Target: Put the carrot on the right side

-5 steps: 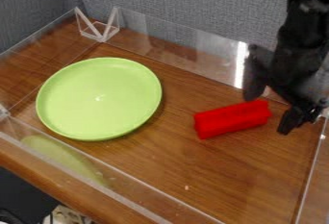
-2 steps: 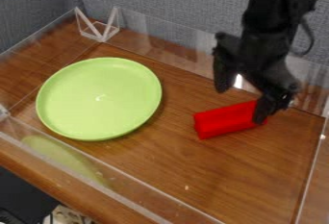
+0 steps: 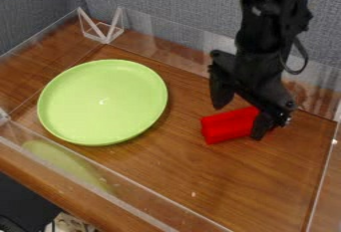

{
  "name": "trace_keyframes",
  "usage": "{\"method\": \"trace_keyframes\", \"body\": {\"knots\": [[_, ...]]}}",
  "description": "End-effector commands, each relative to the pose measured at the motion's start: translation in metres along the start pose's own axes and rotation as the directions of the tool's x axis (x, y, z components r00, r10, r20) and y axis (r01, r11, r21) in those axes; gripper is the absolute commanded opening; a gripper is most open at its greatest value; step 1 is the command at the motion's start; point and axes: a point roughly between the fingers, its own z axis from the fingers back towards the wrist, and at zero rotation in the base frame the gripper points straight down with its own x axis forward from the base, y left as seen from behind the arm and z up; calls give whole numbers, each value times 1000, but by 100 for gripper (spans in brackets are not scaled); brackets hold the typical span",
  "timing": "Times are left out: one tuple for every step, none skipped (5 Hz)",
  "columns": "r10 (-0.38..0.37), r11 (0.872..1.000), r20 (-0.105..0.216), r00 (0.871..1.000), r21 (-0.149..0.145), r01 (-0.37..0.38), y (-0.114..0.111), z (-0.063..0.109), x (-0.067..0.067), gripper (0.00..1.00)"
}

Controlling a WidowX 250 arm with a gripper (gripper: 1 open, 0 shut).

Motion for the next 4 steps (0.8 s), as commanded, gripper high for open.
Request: {"method": "trace_keyframes", "body": {"knots": [[-32,999,81,996,-1,32,4,22,9,100],[-56,998,94,994,-2,57,9,26,11,100],[-129,991,110,985,-13,132,10,24,19,100],[-201,979,119,972,-20,204,10,21,26,100]]}}
